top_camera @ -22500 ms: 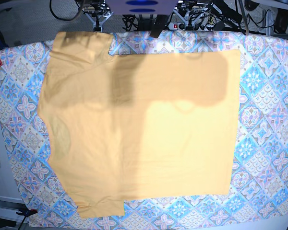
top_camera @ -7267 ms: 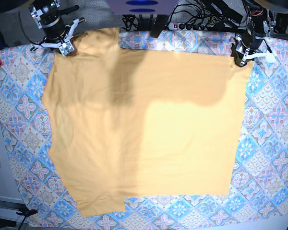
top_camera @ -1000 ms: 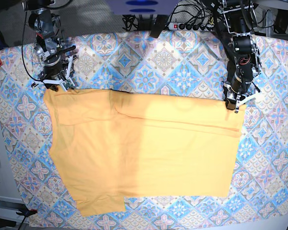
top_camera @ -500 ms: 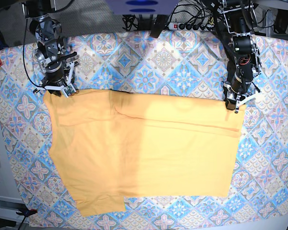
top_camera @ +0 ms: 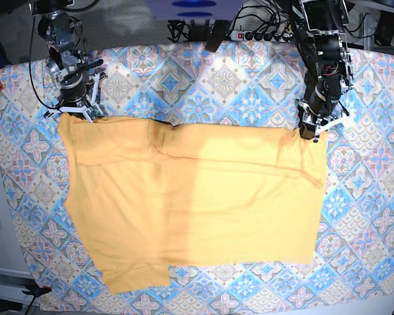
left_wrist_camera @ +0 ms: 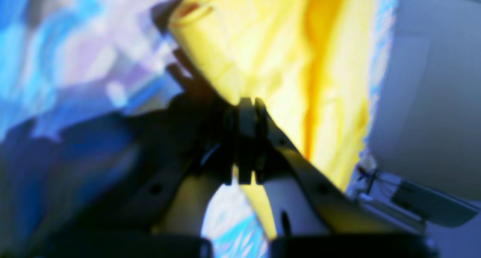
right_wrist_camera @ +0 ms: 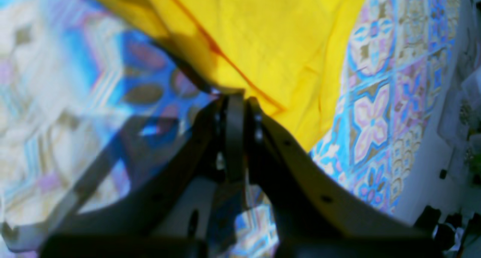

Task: Fold the T-shirt properly
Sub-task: 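Drag both grippers back toward the collar, pulling the shirt along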

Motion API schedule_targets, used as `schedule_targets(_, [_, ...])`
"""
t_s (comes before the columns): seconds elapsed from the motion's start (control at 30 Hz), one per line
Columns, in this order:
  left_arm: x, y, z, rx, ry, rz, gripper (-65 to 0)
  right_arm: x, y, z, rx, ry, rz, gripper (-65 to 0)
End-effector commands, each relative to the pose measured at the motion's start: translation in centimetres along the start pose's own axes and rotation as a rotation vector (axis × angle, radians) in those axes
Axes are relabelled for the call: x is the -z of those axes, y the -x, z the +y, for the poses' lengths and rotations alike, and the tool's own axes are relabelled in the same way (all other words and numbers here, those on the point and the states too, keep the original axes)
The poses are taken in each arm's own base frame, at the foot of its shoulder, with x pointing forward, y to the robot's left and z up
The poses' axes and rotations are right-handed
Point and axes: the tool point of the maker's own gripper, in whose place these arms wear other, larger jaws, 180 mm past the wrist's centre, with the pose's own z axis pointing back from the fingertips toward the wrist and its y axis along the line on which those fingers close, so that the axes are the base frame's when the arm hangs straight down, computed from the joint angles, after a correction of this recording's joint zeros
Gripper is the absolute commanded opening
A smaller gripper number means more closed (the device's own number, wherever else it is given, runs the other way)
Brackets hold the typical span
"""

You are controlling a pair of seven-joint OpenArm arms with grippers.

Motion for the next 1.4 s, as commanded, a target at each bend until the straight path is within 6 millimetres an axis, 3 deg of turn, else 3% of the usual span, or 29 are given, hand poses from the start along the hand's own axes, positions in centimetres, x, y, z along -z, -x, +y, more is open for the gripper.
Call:
schedule_targets(0.0, [-0.3, -0.8, -0.5, 0.012, 0.012, -0.017, -65.0, -0.3, 0.0, -0.8, -0.013, 0.016, -0.006, -64.9])
schedule_targets(0.3, [-2.4, -1.0, 3.1, 0.021, -0.060, -0.011, -65.0, -1.8, 2.9, -1.7, -0.009, 0.038, 0.044, -65.0])
schedule_targets(0.5, [-3.6, -0.3, 5.1, -0.002, -0.097, 0.005, -65.0, -2.7, 4.3, -0.8, -0.011, 0.020, 0.071, -65.0])
schedule_targets(0.63, [-4.8, -0.1, 4.6, 0.033, -0.082, 0.005, -65.0, -3.0, 4.2, -0.6, -0.012, 0.017, 0.065, -65.0])
schedule_targets(0.7, [-5.1, -0.1, 3.4, 0.052, -0.053, 0.001, -65.0, -3.2, 4.1, -0.6, -0.014, 0.016, 0.061, -65.0])
schedule_targets(0.87, [-5.9, 0.0, 3.4, 0.056, -0.051, 0.002, -65.0, -3.4, 2.7, -1.1, -0.013, 0.031, 0.028, -65.0])
schedule_targets(1.13, [-7.5, 0.9, 5.9, 0.034, -0.101, 0.023, -65.0, -4.5, 4.1, -1.5, -0.007, 0.045, 0.054, -65.0])
schedule_targets(1.37, [-8.4, 1.5, 7.2, 0.037, -0.133, 0.039, -65.0, -5.2, 5.3, -0.4, -0.012, 0.019, 0.078, -65.0])
